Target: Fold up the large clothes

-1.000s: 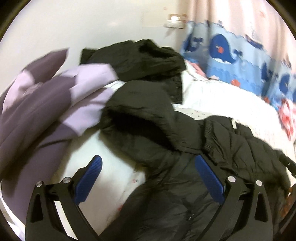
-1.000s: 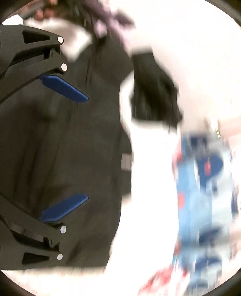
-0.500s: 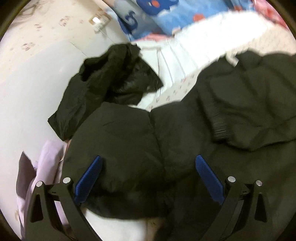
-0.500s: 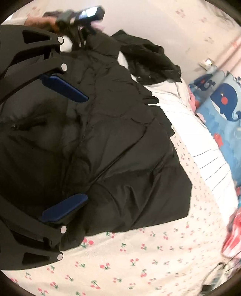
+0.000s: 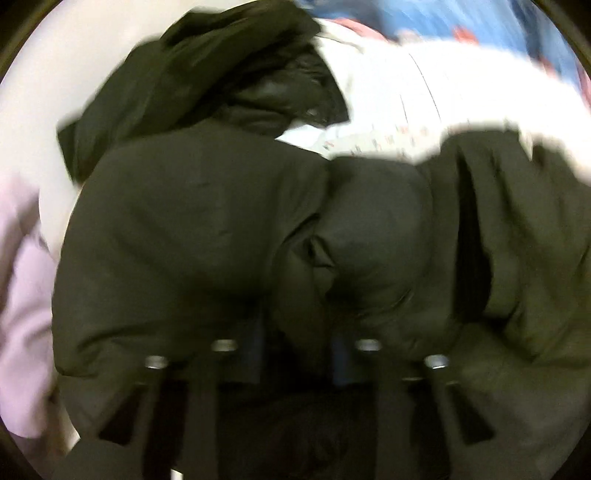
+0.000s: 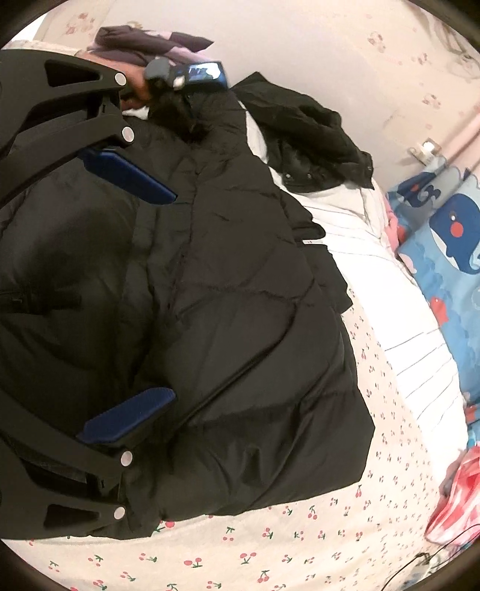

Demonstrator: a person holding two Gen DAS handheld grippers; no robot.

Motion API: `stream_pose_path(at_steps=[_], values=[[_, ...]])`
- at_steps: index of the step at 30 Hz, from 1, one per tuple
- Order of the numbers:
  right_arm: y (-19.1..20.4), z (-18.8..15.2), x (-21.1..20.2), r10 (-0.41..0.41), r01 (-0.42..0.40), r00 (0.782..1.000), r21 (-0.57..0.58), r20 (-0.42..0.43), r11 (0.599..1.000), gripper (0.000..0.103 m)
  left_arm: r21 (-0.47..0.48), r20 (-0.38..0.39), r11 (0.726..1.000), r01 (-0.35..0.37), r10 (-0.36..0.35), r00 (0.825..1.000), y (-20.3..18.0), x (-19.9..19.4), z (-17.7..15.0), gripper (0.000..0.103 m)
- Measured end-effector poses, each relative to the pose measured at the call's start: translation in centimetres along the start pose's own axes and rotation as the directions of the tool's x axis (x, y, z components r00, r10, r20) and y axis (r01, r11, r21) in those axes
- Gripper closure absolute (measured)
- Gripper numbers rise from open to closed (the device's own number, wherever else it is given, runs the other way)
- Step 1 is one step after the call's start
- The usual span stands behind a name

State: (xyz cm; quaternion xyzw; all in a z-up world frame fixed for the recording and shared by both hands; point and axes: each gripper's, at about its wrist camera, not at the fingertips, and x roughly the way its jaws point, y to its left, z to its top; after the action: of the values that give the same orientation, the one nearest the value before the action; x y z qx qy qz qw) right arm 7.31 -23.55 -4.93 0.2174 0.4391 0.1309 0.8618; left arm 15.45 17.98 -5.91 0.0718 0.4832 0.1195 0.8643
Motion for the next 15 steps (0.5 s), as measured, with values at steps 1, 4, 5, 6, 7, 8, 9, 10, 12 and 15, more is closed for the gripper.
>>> stream_pose_path(at_steps=[1,4,5,6,7,8,9,10,12,15], values=[[0.2,-0.1,0.1,-0.005,0.005,1.000,-0.009,0.000,1.000,0.007,-0.061,0.015,0.997,0.050,-0.049,0.999,1.2,-0.7,0.2,0.089],[0.9,-0.3,-0.1,-0.020,0.021,1.000,-0.046,0.015,0.999,0.007,-0.237,0.124,0.939,0.251,-0.227,0.966,5.0,-4.2,0.1,0.090],[1.5,-0.5,-0.3,-0.032,0.034,0.999,-0.079,0.031,0.996,0.007,-0.280,0.166,0.910,0.307,-0.269,0.949,6.1,-5.4,0.0,0.090],[2.4,-0.6,-0.5,-0.045,0.051,0.998,-0.123,0.051,0.991,0.007,-0.314,0.225,0.876,0.366,-0.306,0.925,7.2,-7.1,-0.2,0.091],[3.3,-0.8,-0.6,-0.048,0.058,0.997,-0.162,0.064,0.985,0.007,-0.335,0.272,0.841,0.426,-0.346,0.898,8.0,-8.5,-0.4,0.091],[4.6,-1.2,-0.8,-0.037,0.052,0.997,-0.210,0.074,0.976,0.007,-0.360,0.318,0.791,0.494,-0.394,0.862,8.9,-9.7,-0.7,0.091],[6.1,-1.4,-0.9,-0.012,0.033,0.996,-0.256,0.083,0.966,0.007,-0.378,0.350,0.747,0.547,-0.432,0.831,9.7,-10.2,-0.9,0.091],[7.2,-1.6,-0.9,0.002,0.025,0.996,-0.293,0.091,0.956,0.007,-0.399,0.405,0.660,0.636,-0.496,0.768,10.7,-11.2,-1.5,0.091],[11.0,-1.9,0.4,0.026,0.015,0.995,-0.405,0.094,0.914,0.007,-0.414,0.484,0.536,0.736,-0.555,0.677,11.9,-12.3,-2.7,0.091],[16.7,-1.0,5.3,0.039,-0.020,0.999,-0.487,0.029,0.873,0.007,-0.406,0.589,0.371,0.835,-0.592,0.549,12.8,-13.6,-4.5,0.091]])
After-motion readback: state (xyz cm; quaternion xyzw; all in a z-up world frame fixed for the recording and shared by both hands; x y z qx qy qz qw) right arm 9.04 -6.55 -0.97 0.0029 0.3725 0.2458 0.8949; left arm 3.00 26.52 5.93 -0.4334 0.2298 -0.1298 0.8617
